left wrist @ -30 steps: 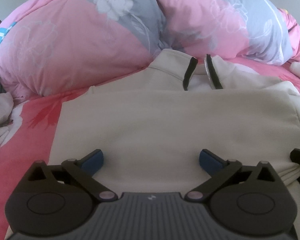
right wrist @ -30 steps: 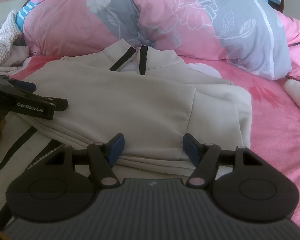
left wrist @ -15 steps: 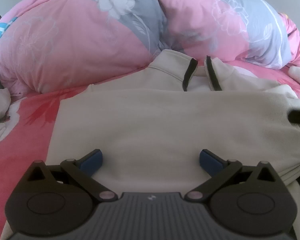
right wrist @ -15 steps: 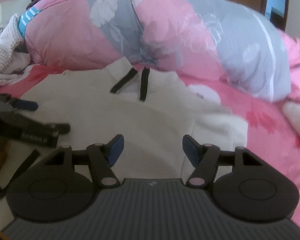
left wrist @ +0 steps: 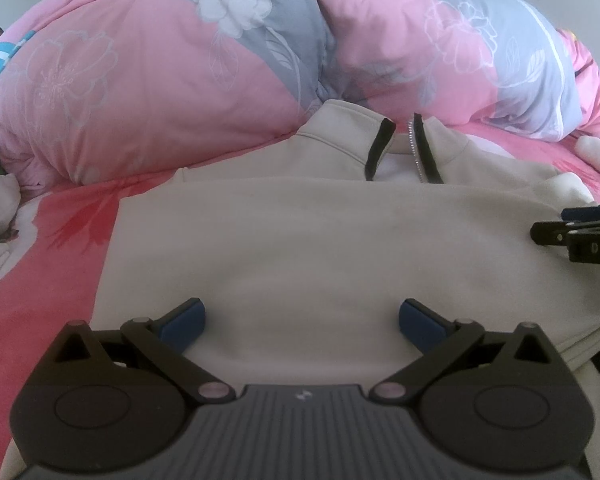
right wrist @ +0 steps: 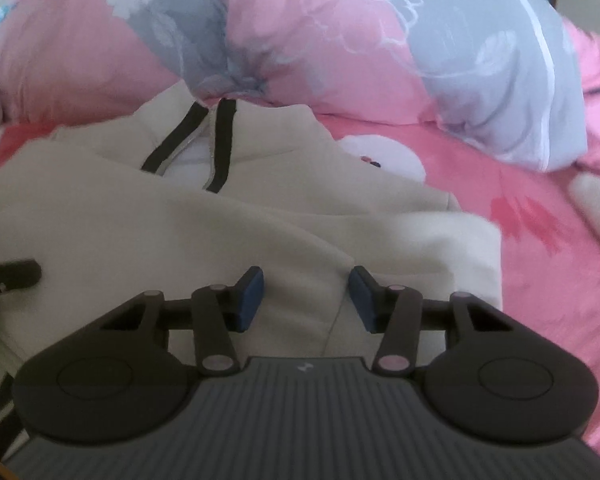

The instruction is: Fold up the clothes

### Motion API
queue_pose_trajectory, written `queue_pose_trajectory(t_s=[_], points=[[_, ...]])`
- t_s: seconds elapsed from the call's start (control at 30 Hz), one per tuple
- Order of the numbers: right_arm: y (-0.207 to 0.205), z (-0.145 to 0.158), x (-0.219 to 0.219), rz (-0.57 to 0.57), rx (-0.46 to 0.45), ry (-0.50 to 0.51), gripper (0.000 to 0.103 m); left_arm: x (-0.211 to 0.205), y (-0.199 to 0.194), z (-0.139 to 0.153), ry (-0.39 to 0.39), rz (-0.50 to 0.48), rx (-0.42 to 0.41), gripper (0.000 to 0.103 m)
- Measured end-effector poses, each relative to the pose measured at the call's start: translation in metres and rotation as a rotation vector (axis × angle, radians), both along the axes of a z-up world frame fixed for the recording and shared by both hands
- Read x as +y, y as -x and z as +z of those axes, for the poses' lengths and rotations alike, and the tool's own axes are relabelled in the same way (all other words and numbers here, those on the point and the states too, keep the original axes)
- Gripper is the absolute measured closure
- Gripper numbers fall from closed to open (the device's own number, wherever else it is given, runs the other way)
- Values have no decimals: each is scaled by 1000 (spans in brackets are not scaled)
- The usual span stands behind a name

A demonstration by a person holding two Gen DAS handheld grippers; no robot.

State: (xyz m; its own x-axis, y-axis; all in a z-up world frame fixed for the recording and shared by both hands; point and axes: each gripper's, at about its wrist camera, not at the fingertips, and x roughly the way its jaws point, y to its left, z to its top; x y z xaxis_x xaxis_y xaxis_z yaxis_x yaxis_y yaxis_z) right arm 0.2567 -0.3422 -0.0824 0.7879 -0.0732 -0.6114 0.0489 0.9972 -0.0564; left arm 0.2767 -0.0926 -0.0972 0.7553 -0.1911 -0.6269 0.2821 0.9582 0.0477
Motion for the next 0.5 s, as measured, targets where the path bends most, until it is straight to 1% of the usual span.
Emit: queue_pose_trajectory(t_s=[0.17, 0.5], points=[[0, -4, 6, 4, -3, 36, 55, 0, 0, 0, 3, -1, 0, 0], [3, -7, 7, 6, -22, 48, 55, 0, 0, 0, 5, -1, 0, 0]])
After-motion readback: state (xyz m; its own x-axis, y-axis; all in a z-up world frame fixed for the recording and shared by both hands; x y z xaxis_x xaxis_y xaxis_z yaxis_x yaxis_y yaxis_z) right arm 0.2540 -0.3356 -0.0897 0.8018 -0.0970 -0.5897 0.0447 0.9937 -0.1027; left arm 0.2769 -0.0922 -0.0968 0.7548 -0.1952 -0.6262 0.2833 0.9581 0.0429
